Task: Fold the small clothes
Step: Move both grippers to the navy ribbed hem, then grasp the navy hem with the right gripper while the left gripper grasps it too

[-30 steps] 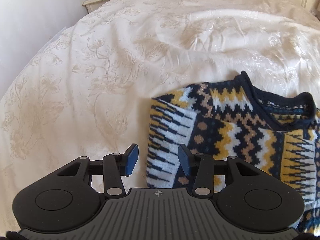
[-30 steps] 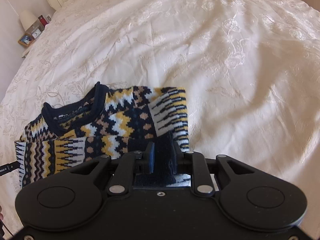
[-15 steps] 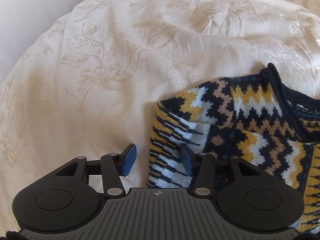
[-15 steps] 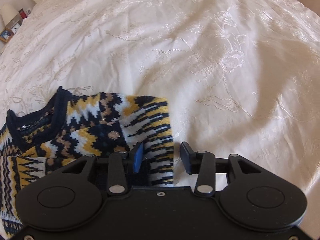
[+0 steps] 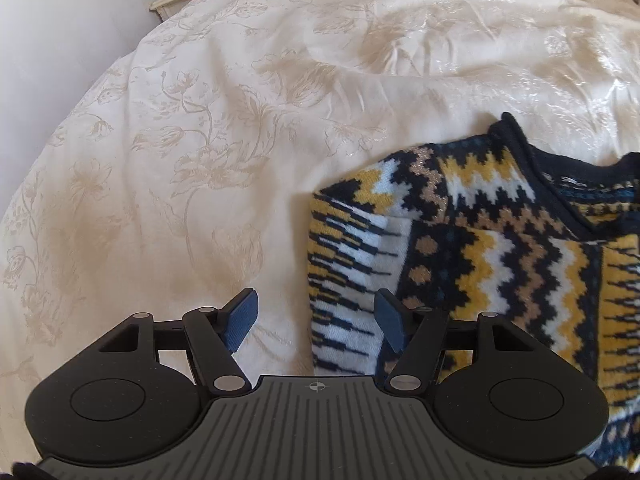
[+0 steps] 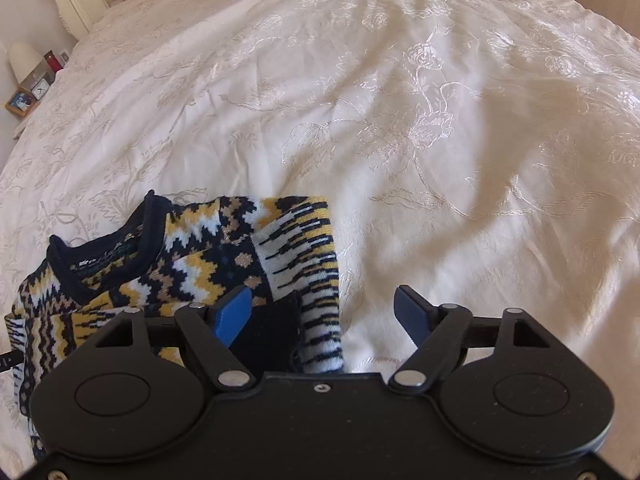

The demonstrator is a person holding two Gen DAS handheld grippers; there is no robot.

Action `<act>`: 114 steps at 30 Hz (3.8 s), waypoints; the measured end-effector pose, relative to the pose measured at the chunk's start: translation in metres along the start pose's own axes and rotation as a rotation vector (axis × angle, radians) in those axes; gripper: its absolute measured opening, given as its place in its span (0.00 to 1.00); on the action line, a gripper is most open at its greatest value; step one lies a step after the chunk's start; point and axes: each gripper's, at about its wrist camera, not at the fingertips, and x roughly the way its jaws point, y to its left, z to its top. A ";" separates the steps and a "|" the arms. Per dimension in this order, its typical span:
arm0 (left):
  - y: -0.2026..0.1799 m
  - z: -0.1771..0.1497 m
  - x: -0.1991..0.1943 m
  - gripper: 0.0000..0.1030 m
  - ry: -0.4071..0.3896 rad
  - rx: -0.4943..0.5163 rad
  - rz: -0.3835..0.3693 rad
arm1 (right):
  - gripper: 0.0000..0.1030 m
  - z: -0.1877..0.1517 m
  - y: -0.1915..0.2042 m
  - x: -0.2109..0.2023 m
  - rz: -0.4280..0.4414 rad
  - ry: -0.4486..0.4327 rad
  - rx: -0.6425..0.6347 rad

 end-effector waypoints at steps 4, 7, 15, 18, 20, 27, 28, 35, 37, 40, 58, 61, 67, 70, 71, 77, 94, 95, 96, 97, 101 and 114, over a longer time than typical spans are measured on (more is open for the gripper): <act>0.002 -0.026 -0.024 0.71 0.008 0.001 -0.070 | 0.96 -0.020 0.007 -0.019 0.023 0.000 -0.036; 0.004 -0.050 -0.039 0.73 0.022 -0.005 -0.097 | 0.99 -0.040 0.013 -0.032 0.035 0.010 -0.075; 0.021 -0.112 -0.071 0.73 0.026 0.007 -0.165 | 0.99 -0.107 0.023 -0.062 0.020 0.053 -0.114; 0.028 -0.133 -0.079 0.73 0.031 0.016 -0.187 | 0.99 -0.135 0.024 -0.072 0.012 0.079 -0.114; 0.033 -0.148 -0.084 0.73 0.037 0.022 -0.207 | 0.99 -0.154 0.023 -0.079 0.013 0.100 -0.110; 0.040 -0.193 -0.101 0.73 0.046 0.051 -0.219 | 0.99 -0.208 0.016 -0.092 0.021 0.198 -0.153; 0.040 -0.198 -0.103 0.73 0.050 0.045 -0.220 | 0.99 -0.214 0.015 -0.093 0.024 0.212 -0.166; 0.025 -0.242 -0.123 0.73 0.067 0.044 -0.198 | 0.99 -0.250 -0.001 -0.096 0.048 0.262 -0.240; 0.020 -0.254 -0.128 0.73 0.066 0.041 -0.205 | 0.99 -0.259 -0.006 -0.095 0.048 0.269 -0.264; 0.011 -0.271 -0.135 0.73 0.055 0.059 -0.203 | 0.99 -0.270 -0.010 -0.093 0.057 0.277 -0.292; -0.018 -0.316 -0.125 0.73 0.054 0.068 -0.213 | 1.00 -0.291 -0.022 -0.080 0.139 0.254 -0.380; -0.020 -0.319 -0.120 0.74 0.052 0.069 -0.204 | 1.00 -0.293 -0.021 -0.079 0.149 0.233 -0.384; -0.021 -0.324 -0.111 0.88 0.042 0.061 -0.185 | 1.00 -0.302 -0.028 -0.083 0.180 0.179 -0.385; -0.015 -0.326 -0.105 0.97 0.065 -0.002 -0.177 | 1.00 -0.303 -0.029 -0.087 0.185 0.161 -0.392; -0.014 -0.326 -0.104 0.97 0.069 -0.017 -0.181 | 1.00 -0.302 -0.029 -0.087 0.185 0.160 -0.391; -0.005 -0.332 -0.094 1.00 0.097 -0.092 -0.212 | 1.00 -0.297 -0.031 -0.085 0.206 0.154 -0.381; -0.002 -0.339 -0.111 0.75 0.027 -0.017 -0.278 | 0.94 -0.292 -0.039 -0.095 0.298 0.212 -0.314; -0.004 -0.340 -0.114 0.74 0.019 -0.007 -0.283 | 0.92 -0.291 -0.040 -0.096 0.304 0.215 -0.308; -0.005 -0.340 -0.115 0.71 0.014 0.000 -0.286 | 0.88 -0.290 -0.040 -0.096 0.307 0.217 -0.302; -0.006 -0.340 -0.115 0.71 0.011 0.002 -0.288 | 0.84 -0.290 -0.040 -0.096 0.307 0.219 -0.295; -0.003 -0.339 -0.117 0.65 0.025 -0.023 -0.318 | 0.71 -0.289 -0.041 -0.097 0.311 0.227 -0.265; 0.001 -0.324 -0.122 0.10 0.070 -0.014 -0.404 | 0.12 -0.280 -0.044 -0.105 0.400 0.264 -0.124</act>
